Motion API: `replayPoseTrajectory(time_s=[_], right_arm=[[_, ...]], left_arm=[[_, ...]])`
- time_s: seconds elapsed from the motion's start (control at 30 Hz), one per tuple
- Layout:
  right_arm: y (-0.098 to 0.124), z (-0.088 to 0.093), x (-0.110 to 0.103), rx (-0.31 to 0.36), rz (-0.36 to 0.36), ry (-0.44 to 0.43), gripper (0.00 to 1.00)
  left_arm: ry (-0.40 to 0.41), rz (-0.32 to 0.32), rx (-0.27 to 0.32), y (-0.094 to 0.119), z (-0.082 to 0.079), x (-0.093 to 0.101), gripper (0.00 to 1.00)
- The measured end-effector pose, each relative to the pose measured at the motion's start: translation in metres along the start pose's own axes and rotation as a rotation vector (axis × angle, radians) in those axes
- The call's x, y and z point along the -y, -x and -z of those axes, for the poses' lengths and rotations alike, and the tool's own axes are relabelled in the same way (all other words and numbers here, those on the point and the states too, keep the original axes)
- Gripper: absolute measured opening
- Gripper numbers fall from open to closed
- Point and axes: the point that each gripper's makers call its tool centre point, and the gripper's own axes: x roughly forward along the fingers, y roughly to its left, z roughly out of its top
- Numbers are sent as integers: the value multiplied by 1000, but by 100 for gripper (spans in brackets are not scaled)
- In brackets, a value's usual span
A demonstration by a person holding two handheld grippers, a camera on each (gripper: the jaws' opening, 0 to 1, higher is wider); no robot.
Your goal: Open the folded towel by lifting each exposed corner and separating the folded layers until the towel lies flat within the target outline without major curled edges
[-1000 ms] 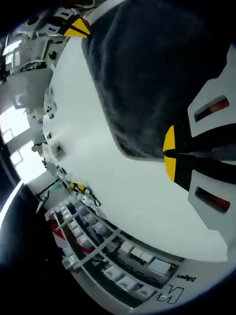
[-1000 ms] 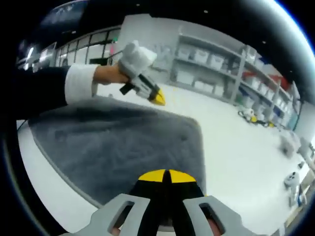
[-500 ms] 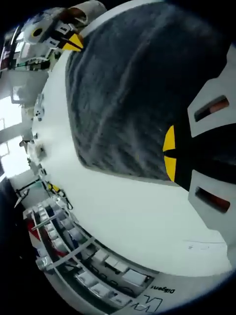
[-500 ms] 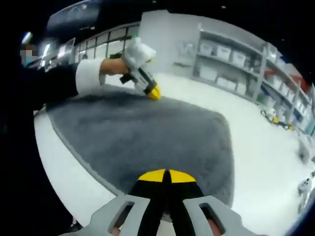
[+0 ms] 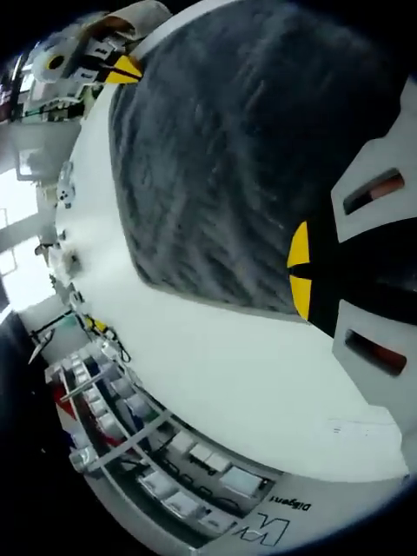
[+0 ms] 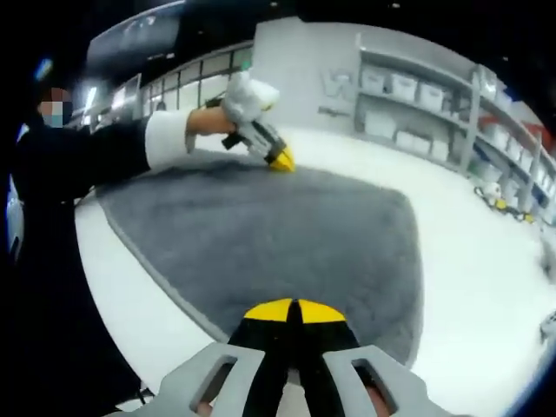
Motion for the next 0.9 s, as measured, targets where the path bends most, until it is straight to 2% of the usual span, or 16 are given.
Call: replayPoseTrajectory(time_s=[0.17, 0.27, 0.37, 0.43, 0.5, 0.57, 0.7, 0.77, 0.9], right_arm=[[1, -1, -1, -37, -14, 28, 0], [10, -40, -8, 101, -47, 98, 0], [6, -59, -18, 140, -91, 136, 0], [-2, -66, -35, 137, -161, 195, 0], [-13, -75, -65, 164, -281, 296, 0], [-22, -73, -92, 140, -377, 389, 0], [-36, -57, -124, 54, -466, 583, 0], [-40, -50, -137, 24, -515, 614, 0], [-46, -43, -151, -4, -551, 652, 0]], left_arm=[[95, 33, 61, 0, 0, -5, 1], [102, -23, 119, 23, -1, -19, 1], [102, -42, 91, 42, 7, -21, 1], [114, -46, 70, 57, 17, -19, 1], [126, -39, 39, 72, 33, -13, 1], [97, -41, 23, 83, 49, -9, 1], [109, -72, 1, 98, 73, -9, 1], [118, -83, 0, 102, 82, -8, 1], [149, -92, 21, 102, 88, -7, 1]])
